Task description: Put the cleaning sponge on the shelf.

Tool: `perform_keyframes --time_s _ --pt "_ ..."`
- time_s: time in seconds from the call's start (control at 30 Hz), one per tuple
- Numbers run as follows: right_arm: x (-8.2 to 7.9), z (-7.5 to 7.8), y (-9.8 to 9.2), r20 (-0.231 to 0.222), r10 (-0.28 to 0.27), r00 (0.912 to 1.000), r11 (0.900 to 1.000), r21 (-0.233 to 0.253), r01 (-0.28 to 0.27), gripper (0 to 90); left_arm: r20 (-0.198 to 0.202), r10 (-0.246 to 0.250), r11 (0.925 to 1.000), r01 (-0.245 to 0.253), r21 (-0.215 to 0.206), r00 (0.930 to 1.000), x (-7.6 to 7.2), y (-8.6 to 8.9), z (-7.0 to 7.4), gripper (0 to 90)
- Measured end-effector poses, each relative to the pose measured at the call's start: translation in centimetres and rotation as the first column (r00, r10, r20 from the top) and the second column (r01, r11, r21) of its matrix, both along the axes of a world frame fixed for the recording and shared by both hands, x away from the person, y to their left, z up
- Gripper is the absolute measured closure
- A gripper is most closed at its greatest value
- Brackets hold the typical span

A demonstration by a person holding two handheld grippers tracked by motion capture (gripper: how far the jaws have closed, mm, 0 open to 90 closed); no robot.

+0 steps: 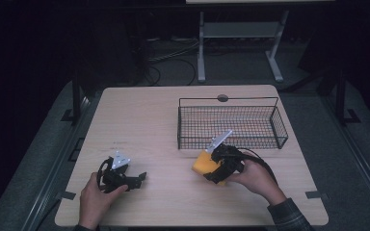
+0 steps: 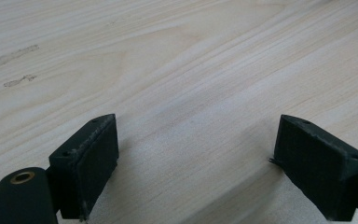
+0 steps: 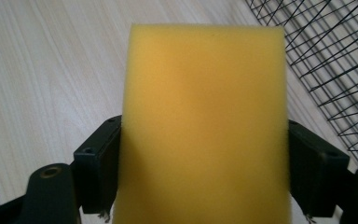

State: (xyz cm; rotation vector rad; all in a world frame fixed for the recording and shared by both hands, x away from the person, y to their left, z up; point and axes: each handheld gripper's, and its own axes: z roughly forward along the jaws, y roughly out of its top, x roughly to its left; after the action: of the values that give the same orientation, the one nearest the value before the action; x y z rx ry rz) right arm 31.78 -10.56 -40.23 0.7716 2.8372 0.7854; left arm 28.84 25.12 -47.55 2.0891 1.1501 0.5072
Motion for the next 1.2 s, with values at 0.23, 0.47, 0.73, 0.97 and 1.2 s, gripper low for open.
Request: perform_keyframes --time_s 0.23,0.47,0.73,0.97,1.2 --pt "0.2 0.9 -0.1 0.007 0.006 1.0000 1.000 0.006 -0.006 22.8 0.000 0.000 1.0000 0.000 0.000 1.0000 0.0 0.0 0.0 12.9" --pt "0.5 2.0 -0.2 0.010 0.011 0.9999 1.000 0.015 -0.011 22.8 0.001 -0.001 1.0000 0.001 0.002 1.0000 0.0 0.0 0.0 12.9" --pt "1.1 3.5 -0.5 0.027 0.014 0.9995 1.000 0.028 -0.015 22.8 0.000 -0.001 1.0000 0.001 0.000 1.0000 0.0 0.0 0.0 12.8" --pt "2.1 4.6 -0.6 0.034 0.005 0.9994 0.999 0.038 -0.007 22.9 0.000 0.000 1.0000 0.000 0.001 1.0000 0.0 0.0 0.0 12.9" --pt "3.1 5.3 -0.5 0.044 0.004 0.9990 0.999 0.033 -0.005 22.9 0.000 -0.001 1.0000 0.001 0.001 1.0000 0.0 0.0 0.0 12.9"
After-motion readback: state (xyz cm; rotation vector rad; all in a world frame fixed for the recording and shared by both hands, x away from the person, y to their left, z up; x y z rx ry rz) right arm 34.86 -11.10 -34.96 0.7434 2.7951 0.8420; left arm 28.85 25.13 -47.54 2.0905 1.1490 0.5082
